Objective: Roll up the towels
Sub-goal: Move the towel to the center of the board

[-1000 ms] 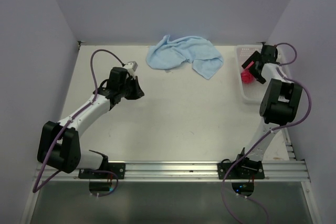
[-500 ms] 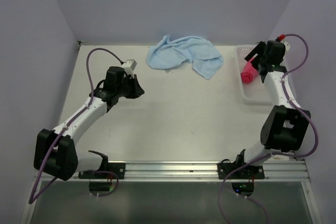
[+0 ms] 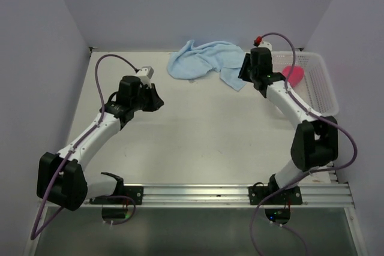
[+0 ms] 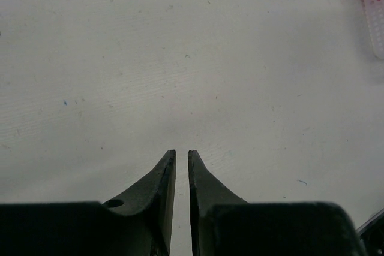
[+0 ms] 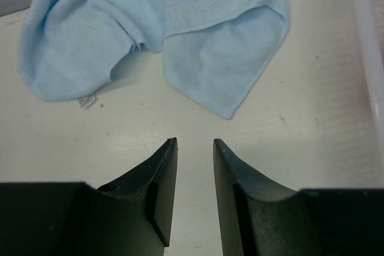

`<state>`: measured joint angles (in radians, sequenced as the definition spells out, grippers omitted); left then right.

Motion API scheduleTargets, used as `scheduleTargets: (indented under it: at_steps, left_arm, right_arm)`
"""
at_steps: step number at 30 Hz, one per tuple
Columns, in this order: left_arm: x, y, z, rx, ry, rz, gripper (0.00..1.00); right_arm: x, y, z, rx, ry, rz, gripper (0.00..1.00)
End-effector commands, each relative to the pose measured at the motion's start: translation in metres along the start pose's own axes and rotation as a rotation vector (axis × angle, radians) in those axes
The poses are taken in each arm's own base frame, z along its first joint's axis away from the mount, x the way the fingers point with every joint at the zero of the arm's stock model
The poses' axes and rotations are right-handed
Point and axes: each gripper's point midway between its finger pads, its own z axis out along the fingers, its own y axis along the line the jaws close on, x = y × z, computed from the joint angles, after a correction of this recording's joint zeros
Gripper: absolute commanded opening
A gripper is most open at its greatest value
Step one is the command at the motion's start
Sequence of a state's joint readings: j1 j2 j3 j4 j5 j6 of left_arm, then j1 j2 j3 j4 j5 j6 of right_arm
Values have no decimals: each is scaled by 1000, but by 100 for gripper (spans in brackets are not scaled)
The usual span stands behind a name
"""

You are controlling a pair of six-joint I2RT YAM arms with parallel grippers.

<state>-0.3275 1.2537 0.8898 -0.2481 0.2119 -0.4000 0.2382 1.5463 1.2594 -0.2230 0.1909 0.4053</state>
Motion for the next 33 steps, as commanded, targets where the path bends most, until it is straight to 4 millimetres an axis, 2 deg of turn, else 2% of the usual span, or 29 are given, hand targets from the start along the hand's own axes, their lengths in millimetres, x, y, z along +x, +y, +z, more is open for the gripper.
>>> scheduleTargets:
  at_steps: [1,2,3,4,5,6,7,8,10,11,12,13,15,16,18,19,21,22,23,25,26,27,28,29,30,32,33]
  left_arm:
    - [-20,2,0,-16,-63,19,18]
    - [-24,1,0,-14,-70,16,19]
    - [-27,0,1,-12,-75,7,20]
    - [-27,0,5,-13,-65,4,20]
    - [-38,-5,5,-2,-82,5,21]
    - [-40,-6,6,-3,-70,1,22]
    - [-40,-4,12,-12,-53,-4,22]
    - [-53,-9,12,-4,-73,-3,23]
    - [-57,-11,21,3,-59,-7,25]
    - [-67,-15,22,12,-75,-3,25]
    - [-70,-15,26,11,-72,-4,26]
    - [-67,-12,36,2,-52,-9,26]
    - [-78,-14,43,5,-59,-6,27]
    - [-74,-9,54,-5,-34,-11,28]
    - [-85,-12,63,1,-44,-9,30]
    - [-80,-7,76,-10,-16,-14,31]
    - [-93,-10,85,-1,-28,-3,32]
    - [-100,-10,96,-6,-29,2,33]
    - [-101,-7,101,-17,-17,14,33]
    - [-100,-1,120,-39,8,23,35]
    - [-116,-6,122,-34,-18,40,36]
    - [-116,-5,127,-46,-2,43,36]
    - [-109,1,143,-58,28,41,38]
    - [-110,2,155,-61,38,51,38]
    - [-120,-5,152,-51,21,58,38]
    - [-118,-7,171,-46,43,72,41]
    - [-110,-4,184,-45,69,70,42]
  right_arm:
    - [26,9,38,23,109,-56,34]
    - [36,11,43,28,149,-75,34]
    - [31,15,48,39,143,-90,35]
    - [47,11,63,63,186,-107,35]
    - [52,13,67,66,199,-123,35]
    - [54,14,73,72,206,-129,37]
    - [57,11,78,89,211,-138,39]
    - [69,7,88,103,236,-153,40]
    - [73,5,97,117,245,-167,41]
    - [84,0,104,139,275,-182,41]
    - [82,1,107,143,272,-184,41]
    - [85,-1,110,148,281,-187,42]
    - [90,-1,115,156,290,-205,46]
    - [91,-3,116,163,289,-211,47]
    - [93,-10,121,194,289,-234,48]
    - [94,-12,123,203,291,-240,49]
    - [100,-13,130,202,311,-247,50]
    - [103,-11,132,193,319,-250,50]
    - [102,-10,135,186,322,-252,50]
    - [113,-10,141,180,349,-254,50]
    - [115,-10,142,177,356,-248,50]
    - [118,-10,144,175,362,-244,49]
    - [123,-12,145,173,374,-241,49]
    - [126,-14,147,172,379,-230,47]
    - [127,-15,147,174,382,-226,45]
    - [132,-20,149,171,397,-215,38]
    - [133,-20,149,169,398,-213,29]
